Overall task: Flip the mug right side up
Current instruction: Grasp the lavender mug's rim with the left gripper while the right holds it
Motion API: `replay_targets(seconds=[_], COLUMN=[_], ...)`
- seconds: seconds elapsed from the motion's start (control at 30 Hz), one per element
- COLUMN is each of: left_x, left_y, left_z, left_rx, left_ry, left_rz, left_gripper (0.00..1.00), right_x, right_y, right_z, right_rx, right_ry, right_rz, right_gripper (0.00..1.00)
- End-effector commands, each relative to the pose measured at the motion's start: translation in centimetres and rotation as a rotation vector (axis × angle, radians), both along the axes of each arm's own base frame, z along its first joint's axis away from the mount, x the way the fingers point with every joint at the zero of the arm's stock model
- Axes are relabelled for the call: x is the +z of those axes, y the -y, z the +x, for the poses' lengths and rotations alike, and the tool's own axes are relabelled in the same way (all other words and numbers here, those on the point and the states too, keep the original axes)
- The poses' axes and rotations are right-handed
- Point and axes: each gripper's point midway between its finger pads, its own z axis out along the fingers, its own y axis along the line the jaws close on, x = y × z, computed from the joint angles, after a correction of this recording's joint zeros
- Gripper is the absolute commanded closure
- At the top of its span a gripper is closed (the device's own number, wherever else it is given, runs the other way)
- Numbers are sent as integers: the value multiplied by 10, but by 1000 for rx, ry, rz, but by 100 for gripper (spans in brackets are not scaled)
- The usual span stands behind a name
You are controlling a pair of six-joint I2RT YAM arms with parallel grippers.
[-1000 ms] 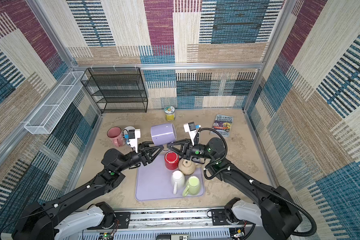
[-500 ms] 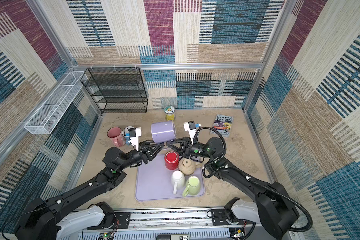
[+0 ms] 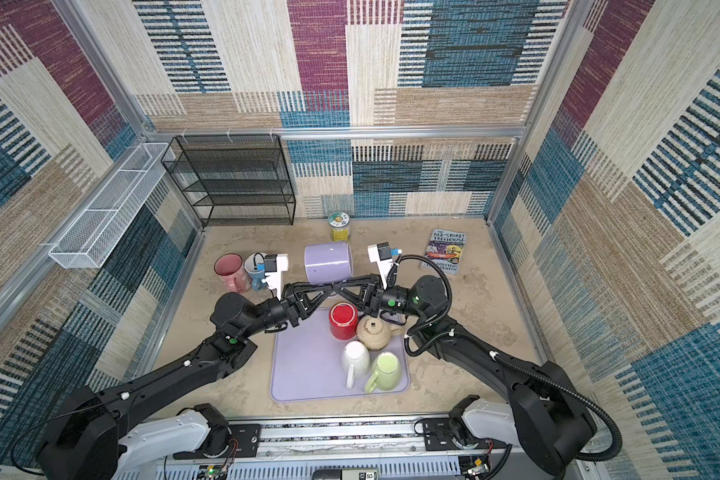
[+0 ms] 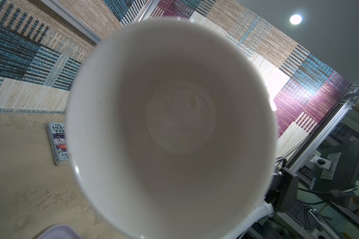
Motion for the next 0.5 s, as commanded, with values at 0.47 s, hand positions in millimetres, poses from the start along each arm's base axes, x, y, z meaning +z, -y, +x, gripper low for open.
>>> replay_targets(seconds=[0.47], left_x=[11], left_y=[-12], left_z=[9], left_rx=[102], left_ry=[63], left_rz=[-38], left_gripper=[100], right_x=[-1], right_y=[-2], right_z=[-14], right_rx=[65], right_ry=[1], right_rz=[-32], right_gripper=[94])
